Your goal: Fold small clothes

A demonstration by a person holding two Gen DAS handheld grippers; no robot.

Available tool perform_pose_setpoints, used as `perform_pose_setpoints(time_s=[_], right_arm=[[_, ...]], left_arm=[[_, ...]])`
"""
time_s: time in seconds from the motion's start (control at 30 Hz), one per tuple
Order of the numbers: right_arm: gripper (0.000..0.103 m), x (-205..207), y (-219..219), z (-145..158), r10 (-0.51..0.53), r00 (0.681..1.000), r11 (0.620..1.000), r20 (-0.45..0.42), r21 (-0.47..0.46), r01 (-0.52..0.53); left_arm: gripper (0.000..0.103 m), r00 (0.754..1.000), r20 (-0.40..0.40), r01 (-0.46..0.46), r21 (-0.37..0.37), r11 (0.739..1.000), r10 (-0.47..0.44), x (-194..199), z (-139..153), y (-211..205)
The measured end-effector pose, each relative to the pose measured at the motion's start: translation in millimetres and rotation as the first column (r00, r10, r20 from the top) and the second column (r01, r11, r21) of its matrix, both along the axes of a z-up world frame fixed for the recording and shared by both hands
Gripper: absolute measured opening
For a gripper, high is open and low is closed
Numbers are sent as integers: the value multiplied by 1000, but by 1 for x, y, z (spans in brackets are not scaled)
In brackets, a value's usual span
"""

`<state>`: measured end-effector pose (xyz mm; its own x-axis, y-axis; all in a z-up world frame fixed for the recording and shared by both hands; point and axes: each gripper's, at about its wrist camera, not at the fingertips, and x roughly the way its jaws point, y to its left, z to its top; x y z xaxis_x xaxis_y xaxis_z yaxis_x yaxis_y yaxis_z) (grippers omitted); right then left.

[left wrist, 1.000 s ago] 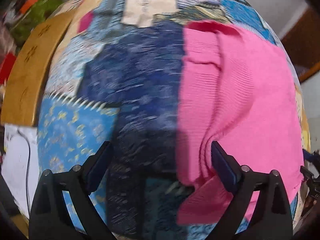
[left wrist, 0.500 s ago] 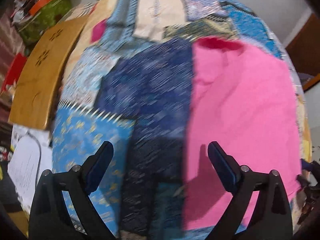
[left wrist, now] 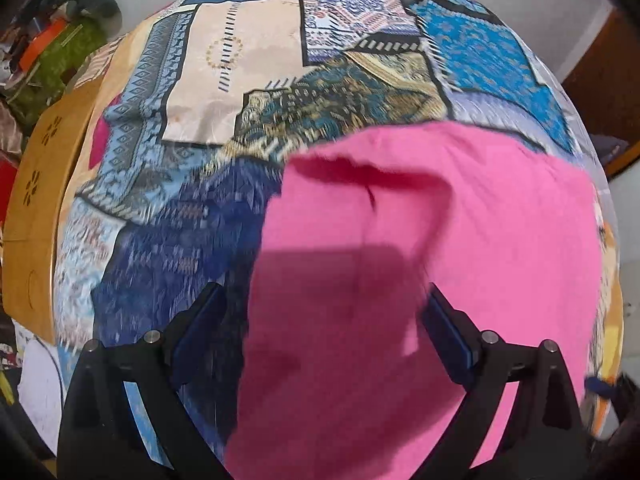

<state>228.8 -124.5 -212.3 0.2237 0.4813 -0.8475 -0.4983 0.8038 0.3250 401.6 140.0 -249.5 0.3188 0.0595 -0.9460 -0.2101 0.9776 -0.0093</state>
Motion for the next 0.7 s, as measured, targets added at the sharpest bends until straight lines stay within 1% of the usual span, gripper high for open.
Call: perform_pose_setpoints(time_s=[0.03, 0.13, 0.17, 0.23, 0.27, 0.33, 0.4, 0.47, 0.53, 0.63, 0.7], right_arm=[[57, -1, 0, 0, 10, 1000, 1000, 1, 1, -10], [57, -3, 1, -2, 26, 1000, 1000, 7, -1, -26], [58, -3, 1, -2, 27, 1000, 1000, 6, 3, -27], [58, -4, 0, -2, 28, 1000, 1000, 3, 10, -28], [58, -4, -1, -2, 27, 1000, 1000, 1, 14, -27], [58, -4, -2, -2, 24, 1000, 1000, -4, 19, -24], [58, -4, -3, -2, 21, 1000, 1000, -7, 18, -21], [58, -6, -4, -1, 15, 1000, 1000, -9, 10, -15], [58, -10, -5, 2, 8, 1000, 1000, -13, 0, -8], [58, -17, -7, 9, -1, 1000, 1000, -11, -7, 1], [58, -24, -9, 18, -2, 1000, 1000, 2, -10, 2]], left_arm=[[98, 1000, 10, -10, -11, 1000, 10, 5, -1, 5], [98, 996, 25, -81, -30, 996, 82, 17, -2, 27], [98, 994, 28, -110, -8, 994, 110, 18, -2, 33], [98, 987, 31, -162, 76, 984, 160, 20, -1, 45], [98, 983, 28, -182, 101, 978, 180, 20, -1, 54], [96, 977, 17, -215, 93, 972, 214, 15, -1, 67], [96, 971, 7, -241, 54, 969, 241, 3, 1, 79], [96, 970, 6, -241, 27, 970, 241, -13, 5, 84], [96, 974, 13, -227, 37, 973, 227, -27, 13, 84], [96, 981, 52, -189, 63, 980, 186, -54, 34, 79], [96, 983, 84, -171, 64, 983, 165, -75, 51, 75]])
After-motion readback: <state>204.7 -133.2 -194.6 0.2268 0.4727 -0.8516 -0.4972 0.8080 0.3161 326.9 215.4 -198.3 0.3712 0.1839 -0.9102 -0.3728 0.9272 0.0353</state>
